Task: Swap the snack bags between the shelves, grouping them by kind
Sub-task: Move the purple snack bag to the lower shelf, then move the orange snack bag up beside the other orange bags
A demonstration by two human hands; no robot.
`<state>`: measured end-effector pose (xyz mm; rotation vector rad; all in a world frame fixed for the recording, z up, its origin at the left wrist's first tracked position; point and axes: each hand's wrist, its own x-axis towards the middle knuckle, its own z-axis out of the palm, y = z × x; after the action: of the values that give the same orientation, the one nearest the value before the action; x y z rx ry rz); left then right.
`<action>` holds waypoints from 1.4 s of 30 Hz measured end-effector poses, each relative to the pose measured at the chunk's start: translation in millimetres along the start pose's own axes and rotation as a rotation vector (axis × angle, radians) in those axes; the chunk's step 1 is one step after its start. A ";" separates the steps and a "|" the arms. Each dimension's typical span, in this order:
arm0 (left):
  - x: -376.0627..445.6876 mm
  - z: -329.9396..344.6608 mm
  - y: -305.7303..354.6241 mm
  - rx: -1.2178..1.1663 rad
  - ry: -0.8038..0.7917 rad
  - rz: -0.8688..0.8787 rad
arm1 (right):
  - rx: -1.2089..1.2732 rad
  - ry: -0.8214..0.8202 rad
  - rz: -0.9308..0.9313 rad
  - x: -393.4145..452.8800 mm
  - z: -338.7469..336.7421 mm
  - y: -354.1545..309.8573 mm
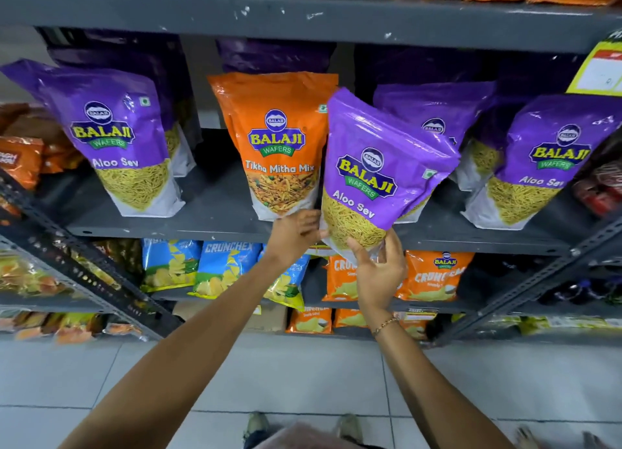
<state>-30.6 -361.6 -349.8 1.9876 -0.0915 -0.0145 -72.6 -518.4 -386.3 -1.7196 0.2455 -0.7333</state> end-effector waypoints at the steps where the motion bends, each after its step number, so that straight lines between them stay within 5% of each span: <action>1: -1.4 -6.9 -5.3 0.009 0.002 0.002 | -0.009 0.029 0.003 -3.8 4.2 -1.1; 13: 23.7 -101.5 -49.5 0.014 0.357 -0.028 | -0.134 0.272 -0.033 -27.0 65.2 -25.1; 20: 44.1 -105.1 -55.0 -0.006 0.005 -0.124 | -0.230 0.321 -0.020 -25.8 82.4 -33.4; 22: 46.2 -103.0 -56.5 -0.054 -0.035 -0.121 | -0.235 0.381 -0.145 -38.9 85.5 -35.8; 26: 49.1 -98.5 -56.2 -0.010 -0.008 -0.126 | -0.198 0.009 -0.373 -62.3 102.5 -42.3; 36: 50.6 -112.8 -63.5 0.050 0.088 -0.116 | -0.342 -0.470 0.047 0.2 136.6 -43.3; 42: 37.5 -135.7 -75.0 0.042 0.036 -0.114 | -0.201 -0.616 0.211 4.1 135.4 -31.1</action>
<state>18.1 -210.3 -361.8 2.0322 0.0456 -0.0504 3.6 -403.2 -371.0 -1.9868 0.0692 -0.0062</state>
